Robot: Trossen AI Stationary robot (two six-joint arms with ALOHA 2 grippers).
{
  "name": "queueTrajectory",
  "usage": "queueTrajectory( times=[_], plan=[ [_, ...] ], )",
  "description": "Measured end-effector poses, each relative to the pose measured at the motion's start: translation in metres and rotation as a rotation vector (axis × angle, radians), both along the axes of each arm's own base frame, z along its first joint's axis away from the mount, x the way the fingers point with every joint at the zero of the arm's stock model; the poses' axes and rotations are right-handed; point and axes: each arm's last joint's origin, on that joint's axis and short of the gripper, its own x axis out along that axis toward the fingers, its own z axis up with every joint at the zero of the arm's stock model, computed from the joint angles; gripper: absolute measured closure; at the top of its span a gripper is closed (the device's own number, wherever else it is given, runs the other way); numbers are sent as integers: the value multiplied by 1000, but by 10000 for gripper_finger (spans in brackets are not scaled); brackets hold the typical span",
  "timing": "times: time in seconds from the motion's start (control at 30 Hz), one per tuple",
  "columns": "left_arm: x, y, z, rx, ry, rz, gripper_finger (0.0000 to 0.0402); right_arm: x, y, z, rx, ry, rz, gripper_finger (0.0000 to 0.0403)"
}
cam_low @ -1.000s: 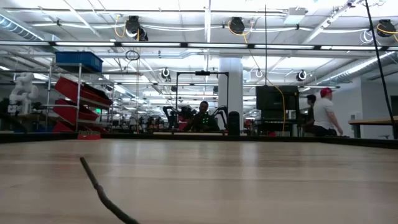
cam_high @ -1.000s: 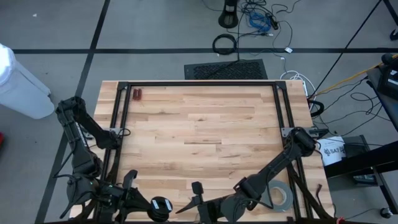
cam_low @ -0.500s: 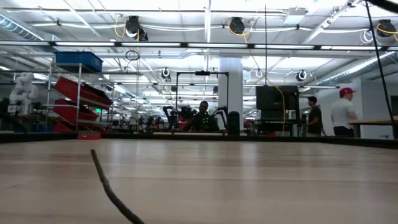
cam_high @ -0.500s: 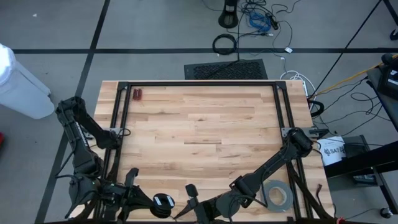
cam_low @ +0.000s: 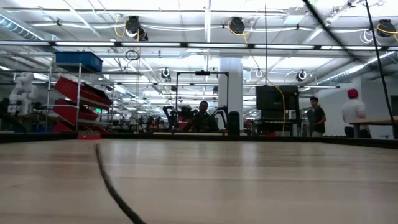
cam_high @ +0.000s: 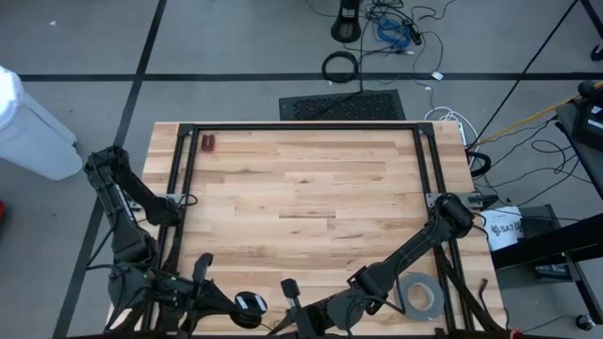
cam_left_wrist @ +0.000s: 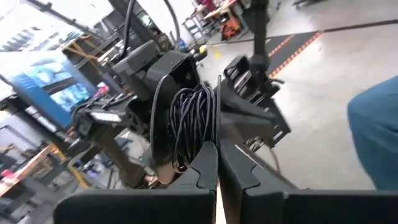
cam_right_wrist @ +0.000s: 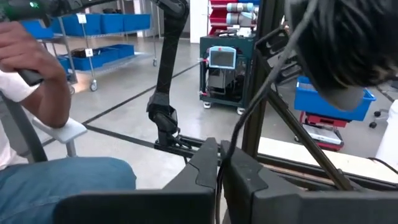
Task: Coil cords
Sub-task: Coil the black wire on the spool
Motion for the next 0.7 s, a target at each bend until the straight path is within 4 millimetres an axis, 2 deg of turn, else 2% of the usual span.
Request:
queueTrajectory(
  times=[0.17,0.5,0.7],
  plan=[
    [0,-1,1,-12,-1,-56,400,5,-8,-4,-66,23,-12,401],
    [6,1,2,-3,-10,-147,400,27,-47,-15,-144,131,-51,402],
    [6,1,-1,25,11,-146,400,24,-62,1,-190,116,-70,403]
  ],
)
